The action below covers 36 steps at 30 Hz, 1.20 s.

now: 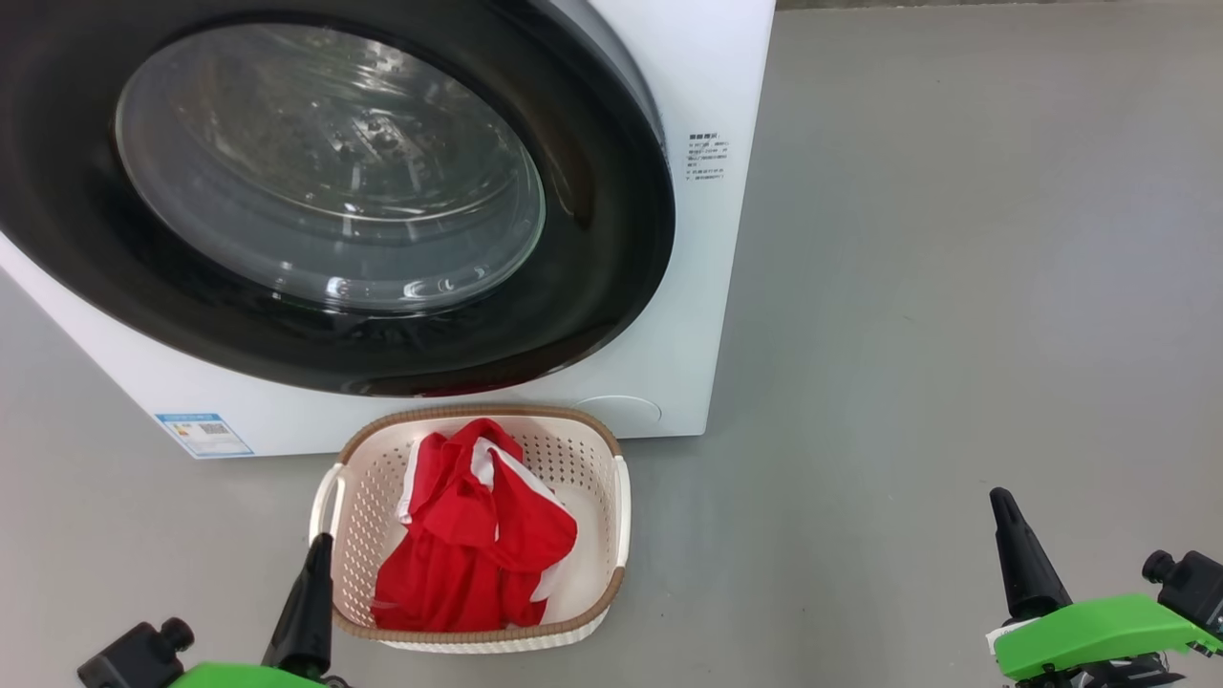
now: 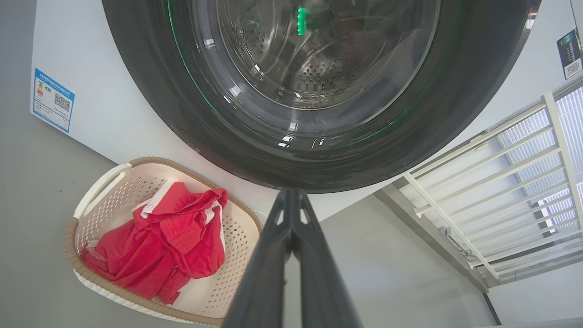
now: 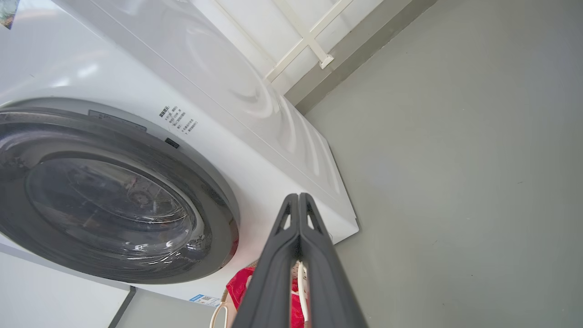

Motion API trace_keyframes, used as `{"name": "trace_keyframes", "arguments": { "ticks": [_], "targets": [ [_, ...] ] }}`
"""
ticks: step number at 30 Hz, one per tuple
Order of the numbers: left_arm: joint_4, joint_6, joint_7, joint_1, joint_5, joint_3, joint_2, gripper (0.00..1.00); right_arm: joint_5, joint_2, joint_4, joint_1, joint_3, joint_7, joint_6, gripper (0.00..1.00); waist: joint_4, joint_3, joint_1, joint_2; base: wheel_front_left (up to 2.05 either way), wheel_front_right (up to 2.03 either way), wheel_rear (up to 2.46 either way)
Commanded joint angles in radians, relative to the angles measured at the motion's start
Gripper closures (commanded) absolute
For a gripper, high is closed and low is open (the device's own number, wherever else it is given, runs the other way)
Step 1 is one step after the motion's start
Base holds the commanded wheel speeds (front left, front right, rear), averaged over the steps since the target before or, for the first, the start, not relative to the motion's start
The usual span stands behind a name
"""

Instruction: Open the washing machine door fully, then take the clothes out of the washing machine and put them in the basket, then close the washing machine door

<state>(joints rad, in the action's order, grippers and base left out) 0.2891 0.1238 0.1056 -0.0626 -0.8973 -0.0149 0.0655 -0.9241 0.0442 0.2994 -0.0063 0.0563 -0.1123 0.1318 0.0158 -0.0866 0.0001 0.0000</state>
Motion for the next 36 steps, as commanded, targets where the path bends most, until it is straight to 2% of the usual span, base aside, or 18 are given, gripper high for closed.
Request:
{"name": "trace_keyframes", "arguments": {
  "ticks": [1, 36],
  "targets": [
    [-0.028, 0.003, -0.006, -0.026, -0.028, 0.024, 0.013, 1.00, -0.028, 0.018, -0.030, -0.040, -0.002, 0.007, -0.001, 1.00, 0.000, 0.002, -0.0001, 0.0000, 0.00, 0.00, 0.00],
    [-0.037, 0.005, -0.105, -0.035, -0.393, 0.064, 0.008, 1.00, -0.379, 0.022, -0.043, -0.070, 0.015, 0.108, -0.001, 1.00, -0.008, 0.044, -0.0001, 0.0000, 0.00, 0.00, 0.00]
  ]
}}
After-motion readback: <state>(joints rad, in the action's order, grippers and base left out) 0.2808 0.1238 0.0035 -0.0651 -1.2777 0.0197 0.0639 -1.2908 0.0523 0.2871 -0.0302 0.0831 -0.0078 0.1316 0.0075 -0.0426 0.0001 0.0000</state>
